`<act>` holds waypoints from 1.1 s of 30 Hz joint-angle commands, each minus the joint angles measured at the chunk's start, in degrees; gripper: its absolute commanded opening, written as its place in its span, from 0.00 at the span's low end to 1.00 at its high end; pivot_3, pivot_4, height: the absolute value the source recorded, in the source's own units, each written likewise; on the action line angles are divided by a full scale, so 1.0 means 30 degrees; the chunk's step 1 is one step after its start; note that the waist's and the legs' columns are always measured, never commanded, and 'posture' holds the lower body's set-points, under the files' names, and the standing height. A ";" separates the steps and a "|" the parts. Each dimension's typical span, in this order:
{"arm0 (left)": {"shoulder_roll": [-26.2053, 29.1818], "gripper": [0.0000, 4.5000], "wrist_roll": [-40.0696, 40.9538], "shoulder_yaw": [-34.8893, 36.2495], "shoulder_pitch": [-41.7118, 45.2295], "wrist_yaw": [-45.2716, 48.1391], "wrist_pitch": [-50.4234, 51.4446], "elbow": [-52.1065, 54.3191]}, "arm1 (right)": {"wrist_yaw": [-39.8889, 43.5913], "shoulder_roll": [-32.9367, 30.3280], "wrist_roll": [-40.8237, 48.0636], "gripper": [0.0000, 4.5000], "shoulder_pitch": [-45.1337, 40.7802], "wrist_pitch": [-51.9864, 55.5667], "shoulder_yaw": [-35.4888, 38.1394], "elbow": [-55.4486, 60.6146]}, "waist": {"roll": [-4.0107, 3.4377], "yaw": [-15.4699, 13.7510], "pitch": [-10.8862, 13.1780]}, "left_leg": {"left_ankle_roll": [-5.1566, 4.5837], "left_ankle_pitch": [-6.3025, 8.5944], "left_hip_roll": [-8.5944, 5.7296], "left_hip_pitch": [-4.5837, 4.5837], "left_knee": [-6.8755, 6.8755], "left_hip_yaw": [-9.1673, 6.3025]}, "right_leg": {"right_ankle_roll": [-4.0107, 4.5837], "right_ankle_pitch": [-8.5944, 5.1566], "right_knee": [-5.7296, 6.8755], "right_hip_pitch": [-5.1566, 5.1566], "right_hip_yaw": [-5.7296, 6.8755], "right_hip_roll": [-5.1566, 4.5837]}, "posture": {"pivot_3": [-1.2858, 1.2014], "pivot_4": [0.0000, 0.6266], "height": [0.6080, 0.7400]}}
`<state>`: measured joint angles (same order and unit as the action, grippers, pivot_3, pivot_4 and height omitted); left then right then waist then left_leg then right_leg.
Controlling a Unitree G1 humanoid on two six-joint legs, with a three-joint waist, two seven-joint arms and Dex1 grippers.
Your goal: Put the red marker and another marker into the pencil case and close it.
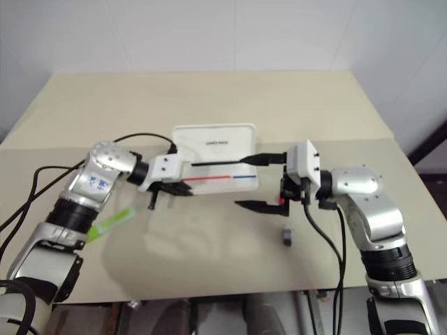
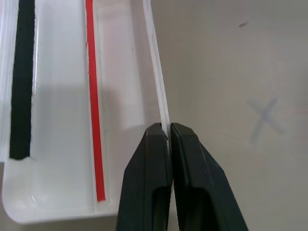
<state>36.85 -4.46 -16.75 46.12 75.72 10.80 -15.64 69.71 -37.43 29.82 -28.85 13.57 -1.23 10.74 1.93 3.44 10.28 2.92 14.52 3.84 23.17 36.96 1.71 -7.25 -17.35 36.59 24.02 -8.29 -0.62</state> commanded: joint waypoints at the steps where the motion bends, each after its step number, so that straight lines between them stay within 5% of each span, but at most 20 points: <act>1: 0.0824 0.00 0.0969 0.0739 -0.1073 0.0150 0.2228 0.3856 | 0.0479 -0.0502 0.0587 1.00 0.0382 -0.0197 0.0951 0.0186 | 0.0000 -0.0024 0.0003 | -0.0001 0.0000 0.0000 -0.0001 0.0004 -0.0001 | 0.0000 -0.0003 0.0008 0.0000 0.0003 0.0000 | 0.52 0.24 1.00; 12: 0.3273 0.00 0.2727 0.1171 -0.6425 -0.0821 0.7628 1.2471 | 0.1379 -0.2422 0.1752 1.00 0.3926 0.0225 0.2802 0.2087 | 0.0032 -0.0043 0.0058 | -0.0004 0.0002 -0.0001 -0.0021 0.0043 0.0009 | 0.0016 -0.0012 0.0019 -0.0010 -0.0027 -0.0003 | 0.52 0.24 1.00; 18: 0.3686 0.00 0.2535 0.0849 -0.7364 -0.1824 0.6897 1.2201 | 0.0775 -0.2397 0.1902 1.00 0.4464 0.0359 0.2800 0.2800 | 0.0059 0.0048 0.0076 | -0.0008 -0.0002 -0.0003 -0.0051 0.0052 0.0036 | 0.0294 -0.0162 -0.0023 -0.0031 -0.0069 -0.0002 | 0.52 0.24 1.00; 25: 0.3664 0.00 0.2267 0.0537 -0.7406 -0.2074 0.4385 1.0338 | 0.0263 -0.2179 0.1972 1.00 0.4237 0.0499 0.2535 0.3100 | 0.0174 0.0079 0.0150 | -0.0017 -0.0009 -0.0006 -0.0266 0.0035 0.0132 | 0.0286 -0.0158 -0.0033 -0.0186 -0.0181 -0.0004 | 0.52 0.24 1.00; 33: 0.2481 0.59 0.2860 0.0621 -0.6827 -0.2715 0.3698 0.9709 | -0.0007 -0.1881 0.1851 1.00 0.3637 0.0461 0.2072 0.2902 | 0.0198 0.0309 0.0166 | -0.0017 -0.0005 -0.0007 -0.0261 0.0015 0.0169 | 0.0287 -0.0157 -0.0048 -0.0176 -0.0211 -0.0009 | 0.52 0.24 1.00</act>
<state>44.58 3.27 -15.53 24.59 68.21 22.80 12.72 70.04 -43.20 34.56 -17.26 15.16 4.69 17.93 2.52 4.37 10.77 2.87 14.51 3.82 22.39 36.99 2.21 -6.39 -17.82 36.45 23.49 -8.91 -0.64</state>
